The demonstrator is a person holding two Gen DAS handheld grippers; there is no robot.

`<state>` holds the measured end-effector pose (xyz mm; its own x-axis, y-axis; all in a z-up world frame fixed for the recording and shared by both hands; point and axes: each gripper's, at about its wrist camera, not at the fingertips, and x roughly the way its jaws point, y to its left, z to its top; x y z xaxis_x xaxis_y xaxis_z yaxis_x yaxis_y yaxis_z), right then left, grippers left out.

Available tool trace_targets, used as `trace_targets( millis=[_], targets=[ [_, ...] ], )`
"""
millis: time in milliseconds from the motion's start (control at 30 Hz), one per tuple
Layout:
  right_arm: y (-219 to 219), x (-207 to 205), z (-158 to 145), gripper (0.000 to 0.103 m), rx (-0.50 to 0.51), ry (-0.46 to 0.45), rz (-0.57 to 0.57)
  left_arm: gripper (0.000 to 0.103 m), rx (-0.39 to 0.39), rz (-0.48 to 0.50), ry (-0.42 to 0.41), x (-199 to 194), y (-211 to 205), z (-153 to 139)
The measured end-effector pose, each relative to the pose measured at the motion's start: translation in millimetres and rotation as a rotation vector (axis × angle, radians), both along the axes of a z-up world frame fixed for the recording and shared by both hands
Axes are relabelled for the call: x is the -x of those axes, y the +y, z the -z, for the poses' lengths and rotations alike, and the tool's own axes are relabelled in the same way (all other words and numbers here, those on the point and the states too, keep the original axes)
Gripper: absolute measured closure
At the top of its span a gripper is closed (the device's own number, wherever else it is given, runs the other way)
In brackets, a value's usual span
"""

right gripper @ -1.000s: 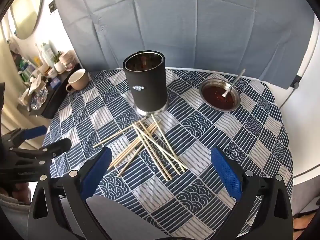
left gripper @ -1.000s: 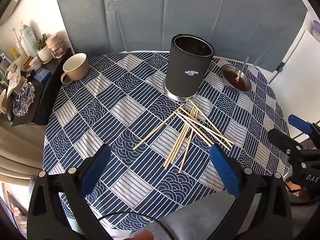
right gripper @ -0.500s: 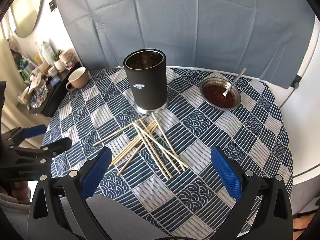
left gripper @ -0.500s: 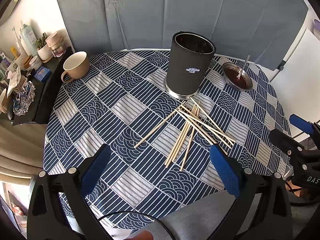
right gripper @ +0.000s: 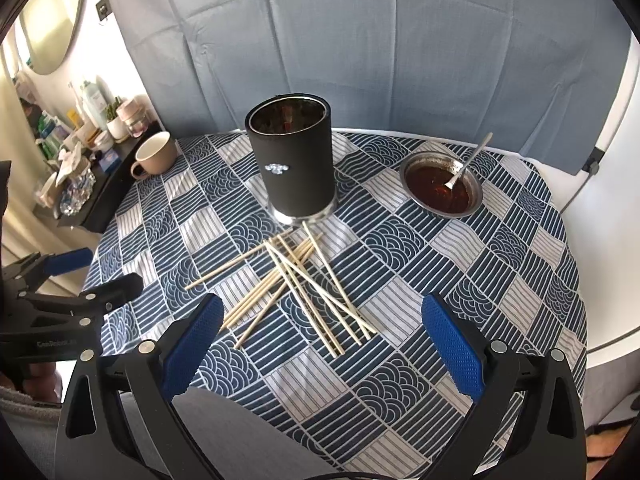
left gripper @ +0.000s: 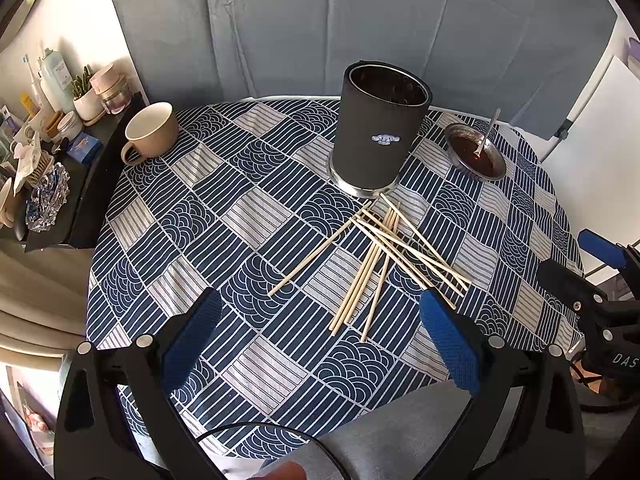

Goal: Organize utensils

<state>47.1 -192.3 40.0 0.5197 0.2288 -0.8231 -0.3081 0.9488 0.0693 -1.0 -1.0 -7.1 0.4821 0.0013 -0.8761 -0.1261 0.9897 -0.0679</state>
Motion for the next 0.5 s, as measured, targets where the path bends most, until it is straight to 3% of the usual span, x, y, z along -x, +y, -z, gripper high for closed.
trace_targets(
  millis=[500],
  targets=[
    [2.9, -4.2, 2.6, 0.008, 0.016, 0.016, -0.014, 0.006, 0.003, 0.007, 0.020, -4.7, -0.5, 1.4]
  ],
)
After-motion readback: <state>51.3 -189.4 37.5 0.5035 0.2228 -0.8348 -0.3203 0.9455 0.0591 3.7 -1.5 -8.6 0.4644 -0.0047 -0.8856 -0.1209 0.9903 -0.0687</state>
